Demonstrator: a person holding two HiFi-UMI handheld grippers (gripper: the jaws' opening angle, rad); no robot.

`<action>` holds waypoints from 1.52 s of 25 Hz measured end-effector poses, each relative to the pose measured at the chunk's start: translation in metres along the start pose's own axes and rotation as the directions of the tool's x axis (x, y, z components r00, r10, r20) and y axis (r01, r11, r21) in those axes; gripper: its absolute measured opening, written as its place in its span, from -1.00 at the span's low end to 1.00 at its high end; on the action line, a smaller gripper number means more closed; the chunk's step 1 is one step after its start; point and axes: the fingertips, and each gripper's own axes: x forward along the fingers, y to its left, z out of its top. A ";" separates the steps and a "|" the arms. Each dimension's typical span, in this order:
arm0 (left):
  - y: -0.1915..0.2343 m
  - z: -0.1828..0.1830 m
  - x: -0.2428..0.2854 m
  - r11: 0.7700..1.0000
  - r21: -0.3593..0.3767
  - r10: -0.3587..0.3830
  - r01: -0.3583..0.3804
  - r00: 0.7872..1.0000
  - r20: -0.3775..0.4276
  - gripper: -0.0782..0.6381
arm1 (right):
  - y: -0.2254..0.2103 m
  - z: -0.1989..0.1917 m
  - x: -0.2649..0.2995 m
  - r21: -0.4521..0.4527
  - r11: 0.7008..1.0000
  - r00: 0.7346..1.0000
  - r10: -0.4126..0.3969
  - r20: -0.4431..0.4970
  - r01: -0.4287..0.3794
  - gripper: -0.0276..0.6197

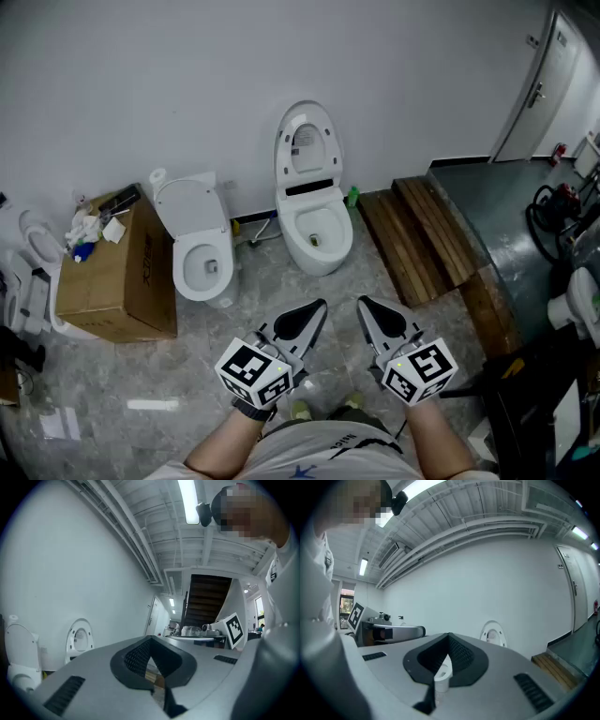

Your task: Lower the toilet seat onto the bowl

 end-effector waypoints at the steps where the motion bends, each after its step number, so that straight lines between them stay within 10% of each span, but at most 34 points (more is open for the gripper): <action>1: 0.002 0.001 0.001 1.000 0.008 0.003 -0.003 1.000 0.001 -0.76 | 0.000 0.000 0.002 -0.005 1.000 1.000 0.001 0.000 -0.001 -0.87; 24: 0.055 -0.002 -0.001 0.997 0.040 0.063 -0.062 0.997 -0.039 -0.76 | -0.001 -0.001 0.038 0.132 0.988 0.995 0.066 0.071 -0.075 -0.87; 38: 0.163 -0.008 0.109 0.988 0.072 0.145 -0.138 0.984 -0.102 -0.76 | -0.107 -0.002 0.144 0.176 0.975 0.989 0.124 0.085 -0.138 -0.87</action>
